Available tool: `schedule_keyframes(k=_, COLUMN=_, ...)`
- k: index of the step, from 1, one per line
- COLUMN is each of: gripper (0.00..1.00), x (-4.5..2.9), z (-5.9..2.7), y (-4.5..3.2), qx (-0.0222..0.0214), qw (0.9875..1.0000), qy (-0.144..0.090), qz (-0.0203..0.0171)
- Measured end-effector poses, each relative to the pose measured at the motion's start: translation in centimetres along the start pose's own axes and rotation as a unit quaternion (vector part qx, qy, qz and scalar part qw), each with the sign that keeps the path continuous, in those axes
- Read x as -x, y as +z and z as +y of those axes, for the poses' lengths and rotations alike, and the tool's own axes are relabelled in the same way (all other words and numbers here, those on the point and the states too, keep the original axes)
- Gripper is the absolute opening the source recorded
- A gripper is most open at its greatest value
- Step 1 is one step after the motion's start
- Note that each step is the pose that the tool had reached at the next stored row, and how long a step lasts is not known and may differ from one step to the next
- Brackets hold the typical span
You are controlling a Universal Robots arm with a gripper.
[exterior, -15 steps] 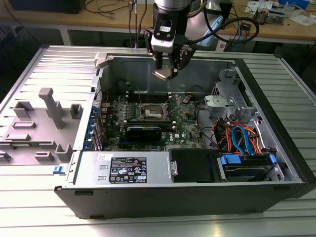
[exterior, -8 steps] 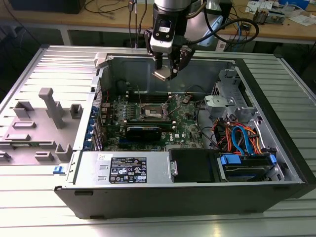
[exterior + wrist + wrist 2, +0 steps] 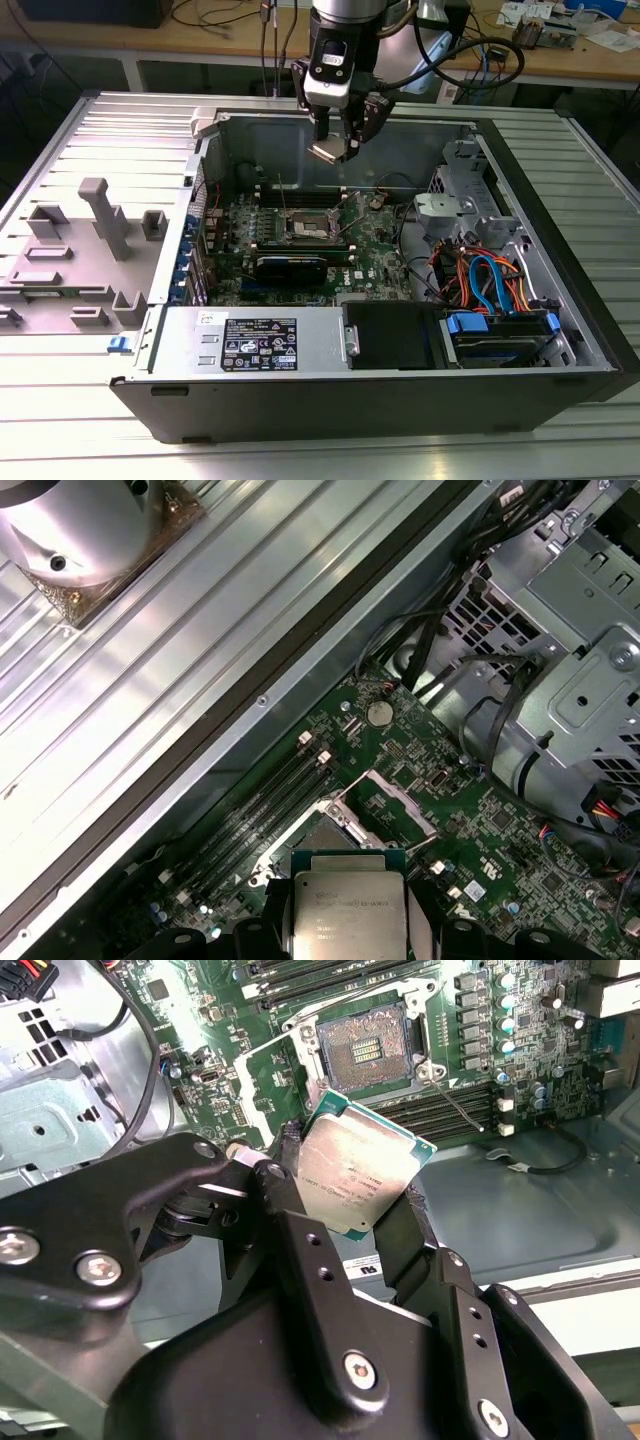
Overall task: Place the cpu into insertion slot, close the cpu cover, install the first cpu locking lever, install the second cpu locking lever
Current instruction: 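Place the cpu into insertion slot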
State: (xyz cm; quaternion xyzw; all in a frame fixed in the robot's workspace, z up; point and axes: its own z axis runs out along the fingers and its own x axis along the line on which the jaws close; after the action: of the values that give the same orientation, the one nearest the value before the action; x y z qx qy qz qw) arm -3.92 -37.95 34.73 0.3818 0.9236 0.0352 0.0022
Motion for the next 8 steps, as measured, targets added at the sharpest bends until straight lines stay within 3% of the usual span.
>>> schedule_keyframes(k=8, gripper=0.54, x=0.0, z=-0.01, y=0.13, qx=0.0006, qw=0.9996, qy=0.028, qz=-0.0019)
